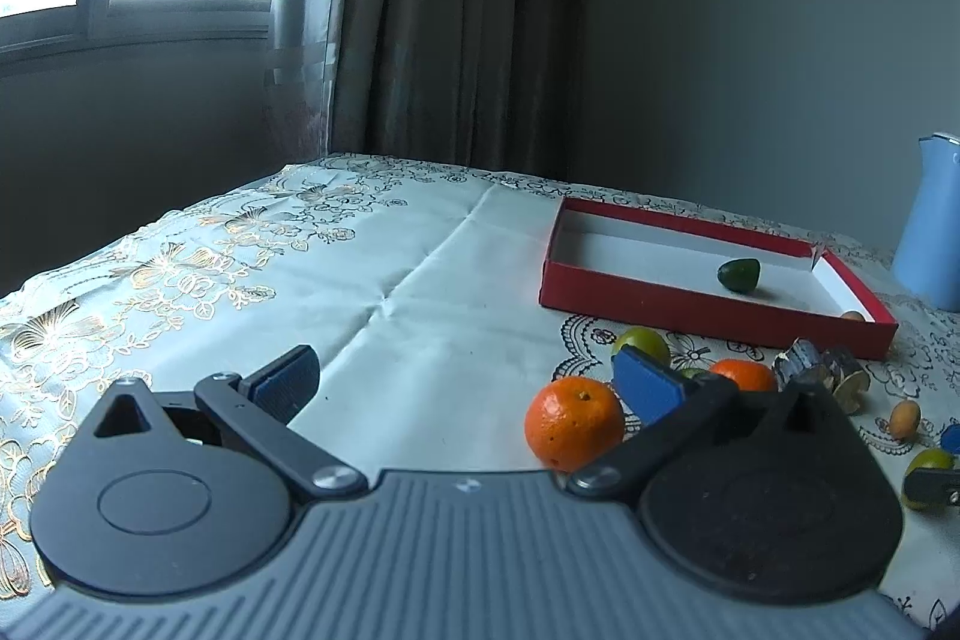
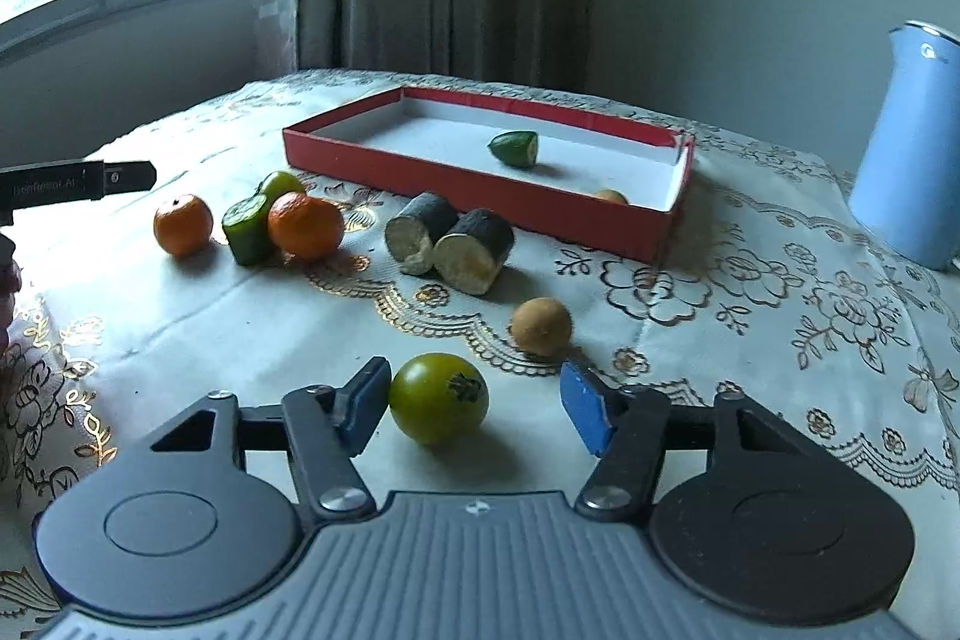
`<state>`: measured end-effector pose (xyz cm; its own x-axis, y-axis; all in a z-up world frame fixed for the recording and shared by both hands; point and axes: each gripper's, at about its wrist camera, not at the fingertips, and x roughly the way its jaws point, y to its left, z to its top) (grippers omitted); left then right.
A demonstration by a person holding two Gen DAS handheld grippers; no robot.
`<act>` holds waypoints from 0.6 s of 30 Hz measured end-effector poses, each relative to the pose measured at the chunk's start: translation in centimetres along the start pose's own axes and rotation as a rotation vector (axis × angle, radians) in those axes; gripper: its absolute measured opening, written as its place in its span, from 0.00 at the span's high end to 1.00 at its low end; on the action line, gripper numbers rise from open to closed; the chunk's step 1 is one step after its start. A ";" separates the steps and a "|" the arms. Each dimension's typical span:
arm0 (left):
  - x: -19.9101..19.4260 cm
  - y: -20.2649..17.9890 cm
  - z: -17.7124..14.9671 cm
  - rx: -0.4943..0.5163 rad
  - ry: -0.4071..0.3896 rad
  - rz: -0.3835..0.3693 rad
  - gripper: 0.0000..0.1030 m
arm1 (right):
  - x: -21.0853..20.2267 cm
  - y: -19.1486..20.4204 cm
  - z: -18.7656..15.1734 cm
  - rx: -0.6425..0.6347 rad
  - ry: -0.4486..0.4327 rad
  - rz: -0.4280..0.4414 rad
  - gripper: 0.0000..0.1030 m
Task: Organize fruits
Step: 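Move the right gripper to the green-yellow tomato and close on it, then carry the tomato into the red box and open the right gripper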
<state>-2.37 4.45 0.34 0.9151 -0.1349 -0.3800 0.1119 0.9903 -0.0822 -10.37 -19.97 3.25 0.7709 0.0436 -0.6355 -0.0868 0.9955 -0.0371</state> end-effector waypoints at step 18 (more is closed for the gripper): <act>0.0 0.2 0.0 -0.011 0.010 -0.007 0.00 | -0.7 1.1 0.2 -0.018 -0.045 0.008 0.68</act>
<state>-2.31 4.61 0.32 0.9105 -0.1426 -0.3882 0.1145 0.9889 -0.0948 -10.90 -18.90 3.78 0.7978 0.0553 -0.6004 -0.1036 0.9935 -0.0462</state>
